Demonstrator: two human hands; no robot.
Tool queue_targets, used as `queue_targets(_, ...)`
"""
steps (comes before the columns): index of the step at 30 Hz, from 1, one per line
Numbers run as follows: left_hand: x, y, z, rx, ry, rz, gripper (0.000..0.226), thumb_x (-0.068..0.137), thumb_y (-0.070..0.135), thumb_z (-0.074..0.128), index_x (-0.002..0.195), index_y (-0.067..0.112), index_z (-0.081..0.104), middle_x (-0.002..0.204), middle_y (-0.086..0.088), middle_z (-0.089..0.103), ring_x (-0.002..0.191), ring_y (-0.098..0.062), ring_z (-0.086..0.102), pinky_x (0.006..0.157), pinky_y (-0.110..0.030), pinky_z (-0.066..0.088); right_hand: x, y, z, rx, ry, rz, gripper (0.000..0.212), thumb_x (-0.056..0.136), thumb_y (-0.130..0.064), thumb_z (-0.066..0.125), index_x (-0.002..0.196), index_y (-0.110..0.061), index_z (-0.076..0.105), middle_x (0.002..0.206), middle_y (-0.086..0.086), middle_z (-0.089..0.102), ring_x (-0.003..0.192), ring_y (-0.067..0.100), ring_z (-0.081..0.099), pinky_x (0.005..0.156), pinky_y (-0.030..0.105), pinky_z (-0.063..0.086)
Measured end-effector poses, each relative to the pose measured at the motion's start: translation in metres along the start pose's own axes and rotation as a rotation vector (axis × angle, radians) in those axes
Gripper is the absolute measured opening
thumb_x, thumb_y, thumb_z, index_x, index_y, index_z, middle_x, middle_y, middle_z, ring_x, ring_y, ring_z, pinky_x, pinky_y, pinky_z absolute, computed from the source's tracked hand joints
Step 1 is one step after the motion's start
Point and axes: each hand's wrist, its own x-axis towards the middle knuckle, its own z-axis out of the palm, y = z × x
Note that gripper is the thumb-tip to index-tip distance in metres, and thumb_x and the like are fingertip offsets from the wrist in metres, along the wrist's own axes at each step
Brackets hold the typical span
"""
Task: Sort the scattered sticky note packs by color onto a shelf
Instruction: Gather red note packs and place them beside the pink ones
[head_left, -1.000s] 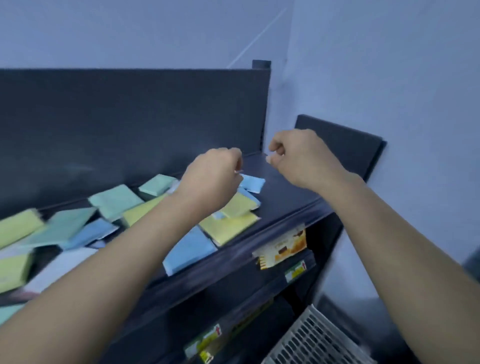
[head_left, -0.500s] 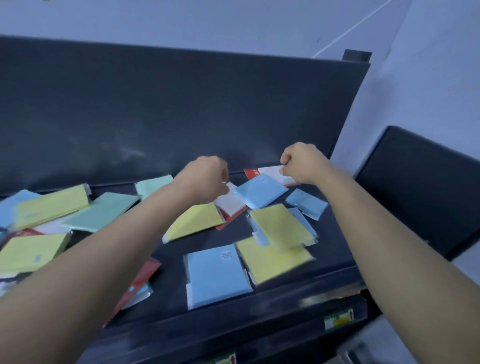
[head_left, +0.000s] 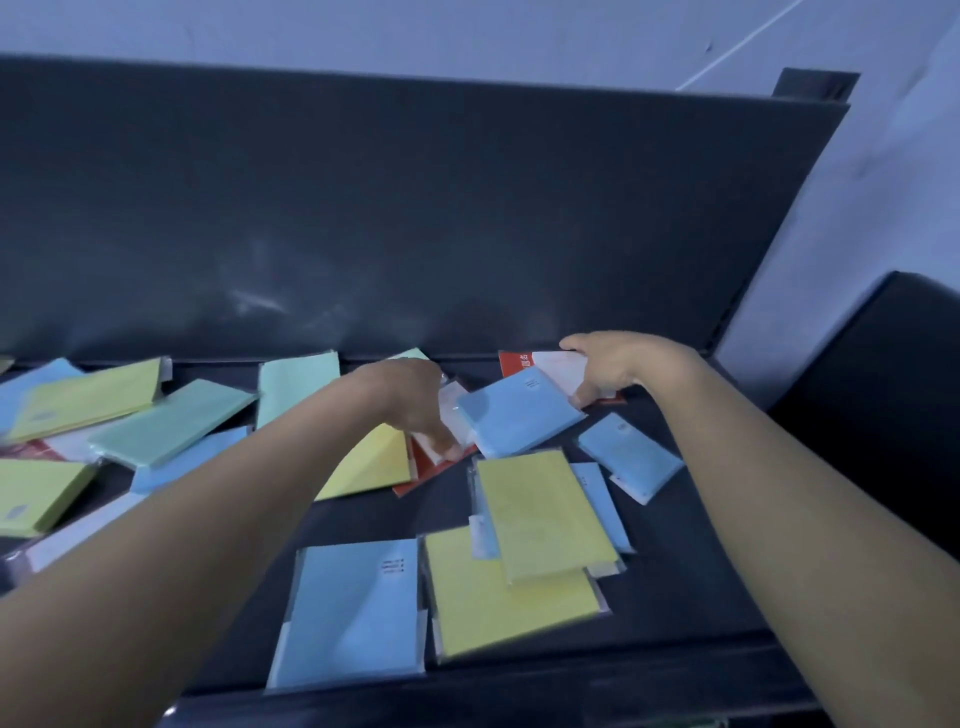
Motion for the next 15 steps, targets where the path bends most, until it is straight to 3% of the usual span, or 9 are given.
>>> queue_targets(6, 0.002, 0.004, -0.001, -0.049, -0.025, -0.026, 0.072, 0.064, 0.044, 0.080, 0.117, 0.010, 0.046, 0.107, -0.001, 0.049, 0.094, -0.023, 0.049, 0.077, -0.029, 0.043, 0.006, 0.006, -0.001, -0.109, -0.055, 0.061, 0.091, 0.068, -0.047, 0.080, 0.143, -0.020, 0.035, 0.140, 0.005, 0.034, 0.126, 0.029, 0.041, 0.103, 0.045, 0.040)
queue_targets(10, 0.002, 0.003, -0.001, -0.071, -0.025, -0.038, 0.079, 0.064, 0.041, 0.081, 0.125, 0.010, 0.042, 0.114, -0.006, 0.046, 0.098, -0.025, 0.048, 0.083, -0.032, 0.046, 0.000, 0.008, 0.000, -0.137, -0.012, 0.091, 0.078, 0.063, -0.054, 0.080, 0.126, -0.020, 0.049, 0.130, 0.007, 0.040, 0.118, 0.028, 0.042, 0.098, 0.044, 0.042)
queue_targets(15, 0.001, 0.002, 0.001, -0.104, -0.005, -0.027, 0.083, 0.065, 0.038, 0.080, 0.130, 0.011, 0.037, 0.119, -0.005, 0.050, 0.098, -0.024, 0.047, 0.083, -0.033, 0.045, -0.009, 0.009, 0.003, 0.006, 0.047, 0.139, 0.089, 0.060, -0.047, 0.086, 0.126, -0.011, 0.038, 0.121, 0.008, 0.047, 0.112, 0.030, 0.051, 0.098, 0.045, 0.043)
